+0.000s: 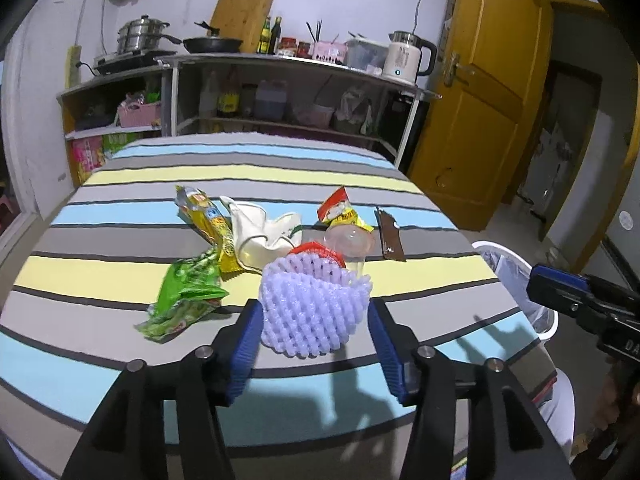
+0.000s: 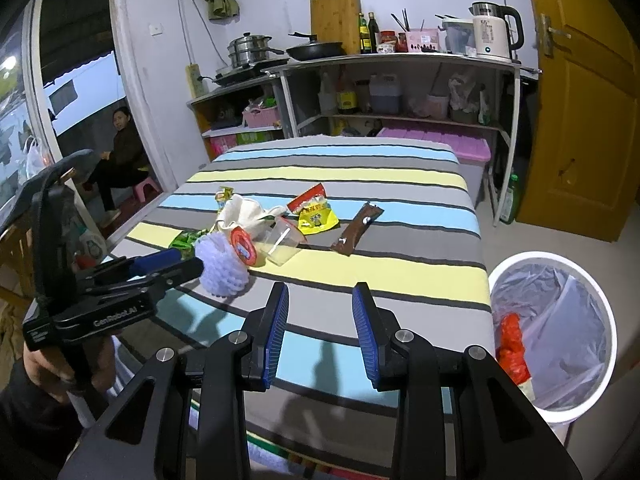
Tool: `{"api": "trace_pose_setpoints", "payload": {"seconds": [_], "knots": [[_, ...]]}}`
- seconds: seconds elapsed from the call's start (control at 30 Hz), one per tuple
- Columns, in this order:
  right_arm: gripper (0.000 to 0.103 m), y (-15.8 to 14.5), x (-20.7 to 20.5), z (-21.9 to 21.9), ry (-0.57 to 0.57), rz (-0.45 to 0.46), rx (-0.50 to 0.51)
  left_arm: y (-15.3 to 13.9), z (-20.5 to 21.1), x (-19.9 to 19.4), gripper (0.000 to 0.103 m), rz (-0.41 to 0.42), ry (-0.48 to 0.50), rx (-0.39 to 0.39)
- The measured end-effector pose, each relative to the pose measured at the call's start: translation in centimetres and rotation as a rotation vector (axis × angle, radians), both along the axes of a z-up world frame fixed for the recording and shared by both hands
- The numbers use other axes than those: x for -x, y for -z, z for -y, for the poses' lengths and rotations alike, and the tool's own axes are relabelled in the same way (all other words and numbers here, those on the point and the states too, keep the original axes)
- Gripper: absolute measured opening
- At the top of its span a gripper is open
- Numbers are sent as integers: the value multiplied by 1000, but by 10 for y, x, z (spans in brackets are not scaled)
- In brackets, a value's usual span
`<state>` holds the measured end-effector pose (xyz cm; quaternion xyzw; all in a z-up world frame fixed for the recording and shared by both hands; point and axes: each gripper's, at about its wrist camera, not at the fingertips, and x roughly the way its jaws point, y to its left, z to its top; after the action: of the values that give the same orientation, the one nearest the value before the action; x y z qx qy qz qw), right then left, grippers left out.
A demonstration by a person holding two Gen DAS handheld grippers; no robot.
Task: Collect trash
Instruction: 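Grasp the purple foam net with the left gripper while the right gripper grasps the brown wrapper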
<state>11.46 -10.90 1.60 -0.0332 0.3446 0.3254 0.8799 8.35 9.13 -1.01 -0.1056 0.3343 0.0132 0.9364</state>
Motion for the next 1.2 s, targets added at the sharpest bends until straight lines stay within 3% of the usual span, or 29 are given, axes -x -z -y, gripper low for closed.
{"api": "trace_pose_setpoints", "payload": {"seconds": [0.37, 0.47, 0.63, 0.73, 0.93, 1.2], "knots": [[34, 15, -19, -9, -7, -34, 12, 13, 4, -28, 57, -61, -26, -34], [34, 17, -27, -14, -12, -40, 15, 15, -1, -31, 56, -72, -44, -10], [34, 21, -43, -24, -8, -49, 26, 16, -6, -28, 28, -62, -55, -18], [34, 25, -58, -31, 4, -64, 31, 17, -9, -26, 21, -53, -48, -17], [34, 42, -93, -49, 34, -110, 51, 15, -19, -23, 12, -31, -31, 16], [34, 64, -136, -63, 89, -197, 54, 12, -30, -17, 10, -3, -26, 61]]}}
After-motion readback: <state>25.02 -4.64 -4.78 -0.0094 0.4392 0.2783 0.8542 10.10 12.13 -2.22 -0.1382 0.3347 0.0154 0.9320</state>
